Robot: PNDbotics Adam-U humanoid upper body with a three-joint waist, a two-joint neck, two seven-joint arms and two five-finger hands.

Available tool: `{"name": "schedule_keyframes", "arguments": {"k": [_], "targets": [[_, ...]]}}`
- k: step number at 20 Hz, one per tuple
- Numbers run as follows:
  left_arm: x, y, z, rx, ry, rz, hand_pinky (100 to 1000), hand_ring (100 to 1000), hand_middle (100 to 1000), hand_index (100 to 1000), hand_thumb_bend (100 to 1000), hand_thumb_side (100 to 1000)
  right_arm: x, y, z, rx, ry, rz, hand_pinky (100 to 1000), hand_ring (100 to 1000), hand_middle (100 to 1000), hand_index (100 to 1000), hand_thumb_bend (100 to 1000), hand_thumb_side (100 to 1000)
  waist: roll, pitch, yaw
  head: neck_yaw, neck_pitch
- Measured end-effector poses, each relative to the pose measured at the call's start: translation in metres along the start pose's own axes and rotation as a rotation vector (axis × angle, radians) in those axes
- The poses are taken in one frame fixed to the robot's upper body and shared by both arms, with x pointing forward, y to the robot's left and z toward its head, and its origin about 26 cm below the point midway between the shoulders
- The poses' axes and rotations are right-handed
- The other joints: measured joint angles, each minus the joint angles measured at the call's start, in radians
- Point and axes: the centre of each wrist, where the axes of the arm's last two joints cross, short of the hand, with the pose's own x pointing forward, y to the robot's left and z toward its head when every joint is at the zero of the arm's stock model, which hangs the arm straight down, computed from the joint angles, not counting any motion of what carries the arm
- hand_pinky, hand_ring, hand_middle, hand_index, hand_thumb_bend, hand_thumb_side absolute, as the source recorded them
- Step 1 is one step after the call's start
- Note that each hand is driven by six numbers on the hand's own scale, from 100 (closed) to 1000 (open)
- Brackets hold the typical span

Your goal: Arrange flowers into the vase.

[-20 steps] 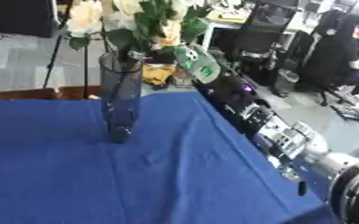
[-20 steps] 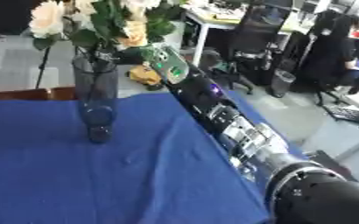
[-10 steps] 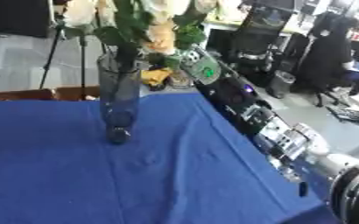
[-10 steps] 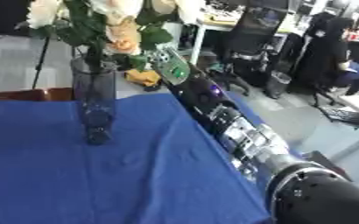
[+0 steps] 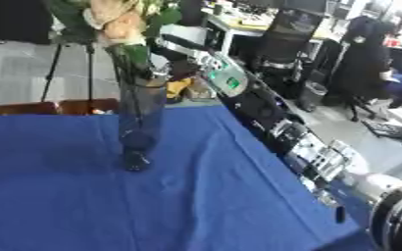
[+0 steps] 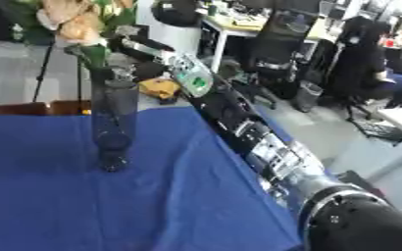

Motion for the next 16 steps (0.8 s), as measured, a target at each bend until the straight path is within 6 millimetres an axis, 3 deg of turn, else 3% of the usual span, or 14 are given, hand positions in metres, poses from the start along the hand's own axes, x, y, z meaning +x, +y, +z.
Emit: {"name": "schedule_keyframes", "arguments": {"k": [12,16], "targets": [[-0.0002,0.0001,0.0002,0.001,0.001,0.0,501,538,595,819,360,940,-0.0009,-0.0004,0.0012,-0.031,0.023,-0.009,970,1000,788,939,454,702,0.0,0.0,-0.008,-0.002,-0.001],[-0.0004,0.0003,0.0005,0.001,0.002,0.0,502,538,596,819,361,940,-0.0018,-0.0002,0.0019,-0.038,0.032,-0.013,976,1000,798,944,485,699,0.0,0.0,-0.012,-0.003,-0.001]]}}
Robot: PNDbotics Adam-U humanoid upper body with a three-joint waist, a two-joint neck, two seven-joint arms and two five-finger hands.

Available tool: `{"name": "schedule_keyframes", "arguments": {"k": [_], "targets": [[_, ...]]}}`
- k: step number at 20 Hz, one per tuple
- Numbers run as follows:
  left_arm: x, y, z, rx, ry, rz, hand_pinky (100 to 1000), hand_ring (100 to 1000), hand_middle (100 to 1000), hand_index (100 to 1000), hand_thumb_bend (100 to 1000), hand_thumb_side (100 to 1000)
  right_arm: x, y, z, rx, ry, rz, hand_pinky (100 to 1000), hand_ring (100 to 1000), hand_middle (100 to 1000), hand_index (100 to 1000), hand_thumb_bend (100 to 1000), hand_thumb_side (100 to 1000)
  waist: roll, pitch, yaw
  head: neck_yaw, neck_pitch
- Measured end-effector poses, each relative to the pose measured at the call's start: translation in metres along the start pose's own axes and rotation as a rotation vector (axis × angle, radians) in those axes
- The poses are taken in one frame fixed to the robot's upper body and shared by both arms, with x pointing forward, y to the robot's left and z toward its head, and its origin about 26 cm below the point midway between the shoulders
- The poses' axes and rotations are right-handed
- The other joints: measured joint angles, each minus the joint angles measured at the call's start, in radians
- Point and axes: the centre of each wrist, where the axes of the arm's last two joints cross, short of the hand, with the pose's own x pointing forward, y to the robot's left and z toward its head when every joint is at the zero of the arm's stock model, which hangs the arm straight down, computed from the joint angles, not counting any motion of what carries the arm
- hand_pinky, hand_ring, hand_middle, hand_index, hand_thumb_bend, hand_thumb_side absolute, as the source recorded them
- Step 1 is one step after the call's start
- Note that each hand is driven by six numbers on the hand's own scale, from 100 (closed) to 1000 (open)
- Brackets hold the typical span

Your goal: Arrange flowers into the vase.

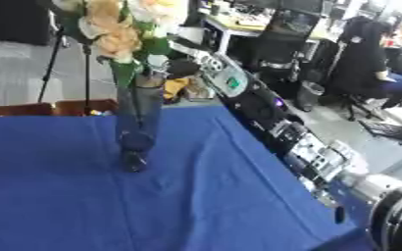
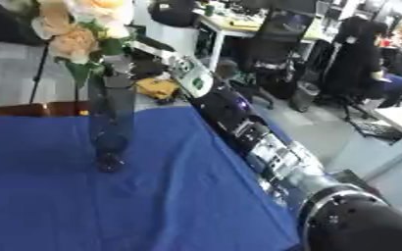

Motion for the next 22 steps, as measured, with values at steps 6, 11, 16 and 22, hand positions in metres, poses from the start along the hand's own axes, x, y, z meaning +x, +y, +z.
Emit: {"name": "schedule_keyframes", "arguments": {"k": [6,11,16,22], "targets": [[0.0,0.0,0.0,0.0,0.001,0.0,502,538,596,819,361,940,-0.002,-0.002,0.004,-0.01,0.021,-0.001,976,1000,798,944,485,699,0.0,0.0,-0.007,-0.001,0.0],[-0.002,0.002,0.003,0.007,0.008,-0.001,503,541,599,819,358,932,-0.006,0.0,0.017,-0.016,0.033,-0.015,1000,1000,891,972,562,685,0.01,-0.001,-0.057,0.017,-0.003],[-0.004,0.004,0.004,0.014,0.016,-0.003,503,542,599,819,358,932,-0.003,-0.005,0.023,-0.027,0.005,-0.052,1000,1000,891,973,561,685,0.038,-0.001,-0.079,0.03,-0.003],[-0.004,0.004,0.005,0.015,0.017,-0.003,503,542,599,819,358,932,0.0,-0.01,0.023,-0.027,-0.011,-0.083,1000,1000,891,973,561,685,0.038,-0.003,-0.079,0.033,-0.003]]}}
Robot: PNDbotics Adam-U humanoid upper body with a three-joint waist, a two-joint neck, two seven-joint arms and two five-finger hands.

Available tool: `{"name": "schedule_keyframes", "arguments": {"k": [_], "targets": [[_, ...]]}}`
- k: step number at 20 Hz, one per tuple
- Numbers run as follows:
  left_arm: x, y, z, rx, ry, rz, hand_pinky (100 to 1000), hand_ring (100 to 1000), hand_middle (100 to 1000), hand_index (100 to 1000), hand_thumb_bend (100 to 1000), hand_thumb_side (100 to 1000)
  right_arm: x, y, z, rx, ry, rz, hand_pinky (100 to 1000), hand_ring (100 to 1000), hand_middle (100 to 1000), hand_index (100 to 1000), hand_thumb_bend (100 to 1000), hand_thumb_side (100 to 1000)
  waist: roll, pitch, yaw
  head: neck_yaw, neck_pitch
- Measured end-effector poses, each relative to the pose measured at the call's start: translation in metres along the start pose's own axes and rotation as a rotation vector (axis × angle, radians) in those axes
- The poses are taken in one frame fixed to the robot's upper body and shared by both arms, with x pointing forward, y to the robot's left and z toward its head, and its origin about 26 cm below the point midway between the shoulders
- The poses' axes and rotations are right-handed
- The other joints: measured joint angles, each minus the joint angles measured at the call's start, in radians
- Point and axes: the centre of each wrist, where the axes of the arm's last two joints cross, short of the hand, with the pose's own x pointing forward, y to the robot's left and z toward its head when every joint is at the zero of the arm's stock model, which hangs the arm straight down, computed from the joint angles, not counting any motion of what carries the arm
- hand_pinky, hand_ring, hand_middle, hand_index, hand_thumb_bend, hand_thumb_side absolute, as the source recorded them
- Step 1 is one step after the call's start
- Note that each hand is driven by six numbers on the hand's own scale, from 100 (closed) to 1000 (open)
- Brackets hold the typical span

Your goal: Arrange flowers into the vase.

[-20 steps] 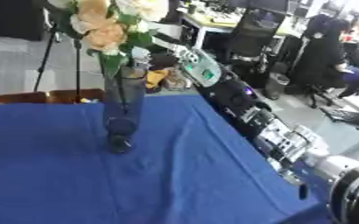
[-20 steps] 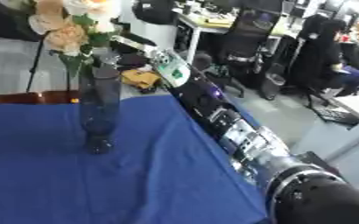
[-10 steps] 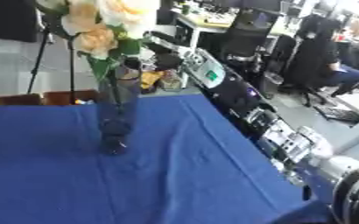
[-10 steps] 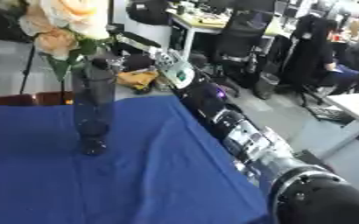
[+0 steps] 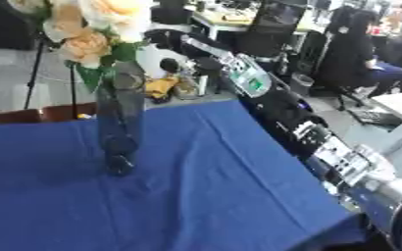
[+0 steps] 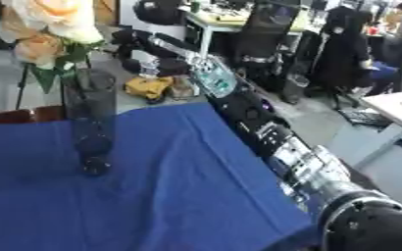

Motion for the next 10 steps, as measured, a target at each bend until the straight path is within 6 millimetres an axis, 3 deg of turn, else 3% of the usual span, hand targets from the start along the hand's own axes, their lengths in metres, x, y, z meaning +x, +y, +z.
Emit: {"name": "schedule_keyframes", "arguments": {"k": [7,8,10], "targets": [[0.0,0.001,0.0,-0.001,-0.001,-0.005,500,550,604,818,349,927,0.0,0.0,0.003,-0.004,0.0,-0.008,1000,1000,867,972,557,678,0.005,0.0,-0.014,0.001,0.0],[0.001,0.002,0.0,-0.002,-0.001,-0.01,499,551,605,818,348,926,0.0,-0.001,0.007,-0.014,-0.001,-0.007,1000,1000,865,971,555,679,0.017,-0.001,-0.037,0.003,0.0],[0.001,0.003,-0.001,-0.002,-0.002,-0.014,499,551,606,818,347,925,0.002,-0.006,0.02,-0.036,-0.002,0.006,1000,1000,864,970,551,680,0.064,-0.004,-0.096,0.015,0.0]]}}
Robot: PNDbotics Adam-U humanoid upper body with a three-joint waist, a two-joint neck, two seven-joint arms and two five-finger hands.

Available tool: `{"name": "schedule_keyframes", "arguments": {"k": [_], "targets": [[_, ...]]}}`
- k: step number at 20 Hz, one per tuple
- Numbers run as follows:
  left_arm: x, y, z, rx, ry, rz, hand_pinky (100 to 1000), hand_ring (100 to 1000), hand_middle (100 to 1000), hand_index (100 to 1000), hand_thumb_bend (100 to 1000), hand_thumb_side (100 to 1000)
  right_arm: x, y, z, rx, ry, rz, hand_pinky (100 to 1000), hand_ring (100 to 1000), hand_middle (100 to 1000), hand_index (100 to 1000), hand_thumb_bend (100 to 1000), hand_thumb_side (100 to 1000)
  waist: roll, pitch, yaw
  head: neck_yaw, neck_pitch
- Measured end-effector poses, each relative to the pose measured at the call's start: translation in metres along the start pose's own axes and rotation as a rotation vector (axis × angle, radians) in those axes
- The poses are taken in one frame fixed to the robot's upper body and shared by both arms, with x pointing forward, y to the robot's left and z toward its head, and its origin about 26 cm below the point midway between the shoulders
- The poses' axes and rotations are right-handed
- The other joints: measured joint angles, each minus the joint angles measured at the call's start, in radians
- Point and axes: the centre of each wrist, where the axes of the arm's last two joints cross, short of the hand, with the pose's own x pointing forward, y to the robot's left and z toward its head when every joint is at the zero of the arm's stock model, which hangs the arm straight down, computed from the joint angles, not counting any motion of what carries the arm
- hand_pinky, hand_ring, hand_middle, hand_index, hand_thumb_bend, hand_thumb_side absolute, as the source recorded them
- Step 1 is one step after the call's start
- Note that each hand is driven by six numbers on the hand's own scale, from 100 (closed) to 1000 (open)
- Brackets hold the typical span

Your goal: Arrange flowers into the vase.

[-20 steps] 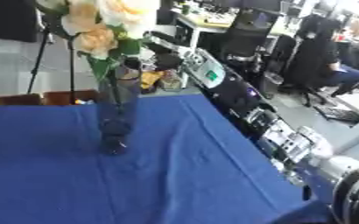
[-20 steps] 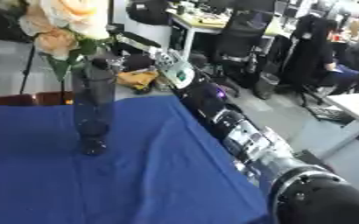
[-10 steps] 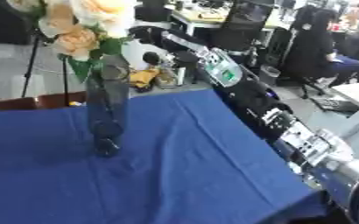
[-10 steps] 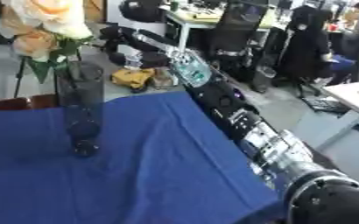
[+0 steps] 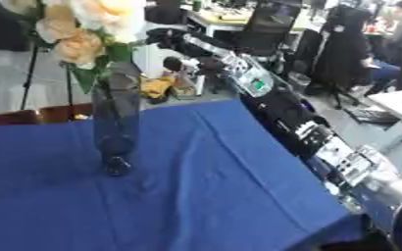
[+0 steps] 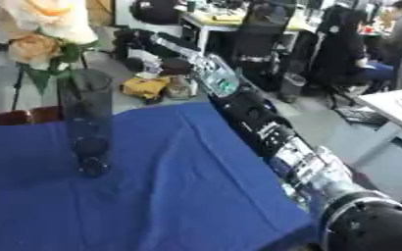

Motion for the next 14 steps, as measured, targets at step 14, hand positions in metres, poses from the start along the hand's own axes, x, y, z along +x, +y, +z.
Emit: {"name": "schedule_keyframes", "arguments": {"k": [14], "targets": [[0.001,0.006,0.001,0.026,-0.004,-0.016,498,553,606,817,343,922,0.03,0.01,0.028,-0.066,-0.054,-0.132,1000,1000,854,967,547,684,0.024,-0.004,-0.095,0.064,-0.005]]}}
